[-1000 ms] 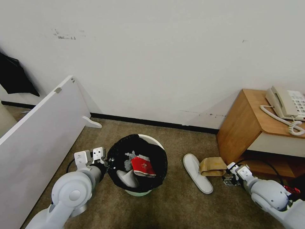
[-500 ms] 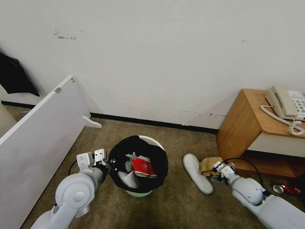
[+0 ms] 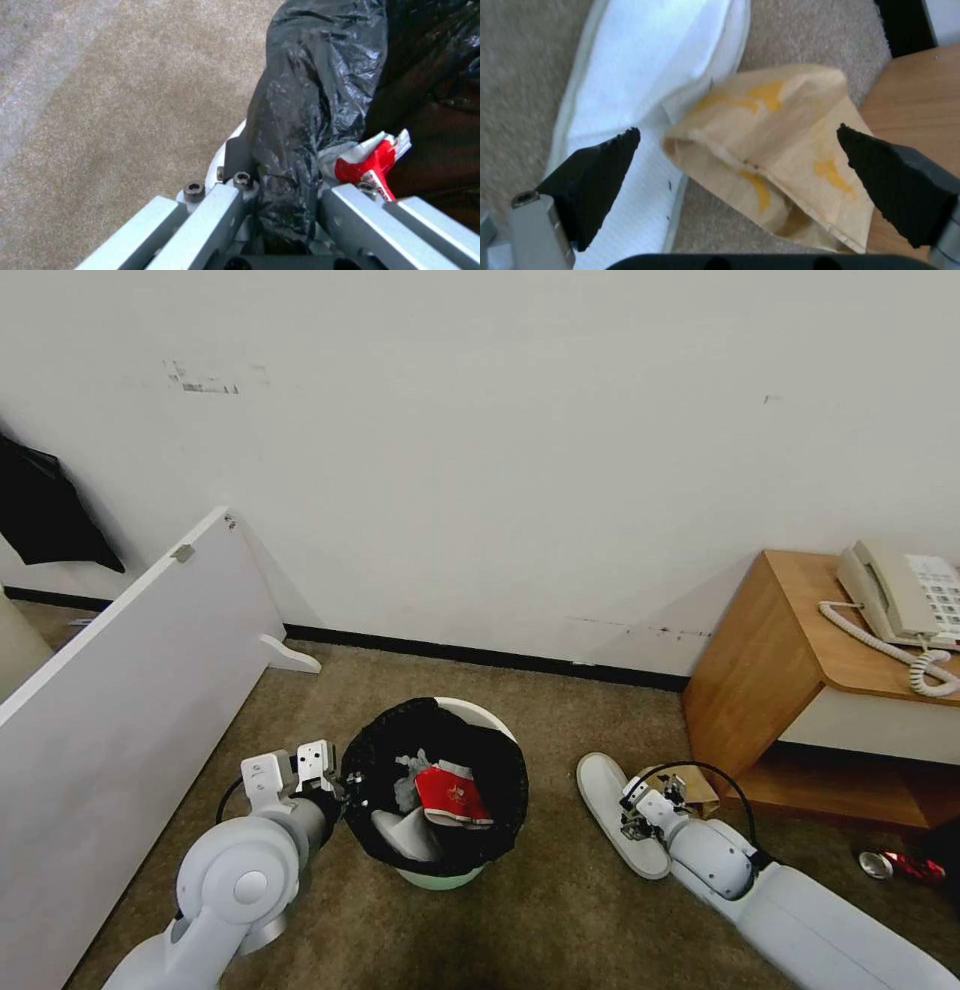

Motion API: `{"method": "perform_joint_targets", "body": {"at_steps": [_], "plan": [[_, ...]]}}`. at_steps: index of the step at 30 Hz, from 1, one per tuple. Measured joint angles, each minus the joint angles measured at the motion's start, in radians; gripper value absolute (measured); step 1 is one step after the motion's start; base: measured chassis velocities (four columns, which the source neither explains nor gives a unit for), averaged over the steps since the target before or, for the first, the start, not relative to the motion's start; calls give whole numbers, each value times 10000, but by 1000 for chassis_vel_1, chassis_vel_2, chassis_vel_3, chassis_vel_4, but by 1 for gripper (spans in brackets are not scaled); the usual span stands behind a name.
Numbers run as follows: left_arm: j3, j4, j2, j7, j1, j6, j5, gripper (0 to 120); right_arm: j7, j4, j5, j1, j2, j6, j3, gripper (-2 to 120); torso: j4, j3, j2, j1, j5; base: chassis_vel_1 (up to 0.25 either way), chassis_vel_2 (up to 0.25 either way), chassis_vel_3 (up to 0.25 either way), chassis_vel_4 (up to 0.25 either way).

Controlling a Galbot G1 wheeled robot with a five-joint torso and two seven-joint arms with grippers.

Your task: Pick up the trash bin, then pick up the garbage from the floor and place it into the trash bin.

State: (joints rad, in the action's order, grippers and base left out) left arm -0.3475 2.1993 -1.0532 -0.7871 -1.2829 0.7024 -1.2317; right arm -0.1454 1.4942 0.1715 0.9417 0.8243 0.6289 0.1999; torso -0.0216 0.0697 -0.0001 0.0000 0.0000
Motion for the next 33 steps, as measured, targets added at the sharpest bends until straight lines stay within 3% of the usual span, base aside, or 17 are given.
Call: {"method": "perform_joint_targets", "body": {"at_steps": [19,33], "plan": [[94,-185,-69,44,55,-7,104,1,-11,-400,-968,499,312,-220,-861,100,0,-1,0,0,1,0,0,0,0],[51,-290,-162,95,0,-26,193,1,56,-1389,-1610,11,876,-561,-645,100,1,-1,1,0,1,0,0,0,0]]}}
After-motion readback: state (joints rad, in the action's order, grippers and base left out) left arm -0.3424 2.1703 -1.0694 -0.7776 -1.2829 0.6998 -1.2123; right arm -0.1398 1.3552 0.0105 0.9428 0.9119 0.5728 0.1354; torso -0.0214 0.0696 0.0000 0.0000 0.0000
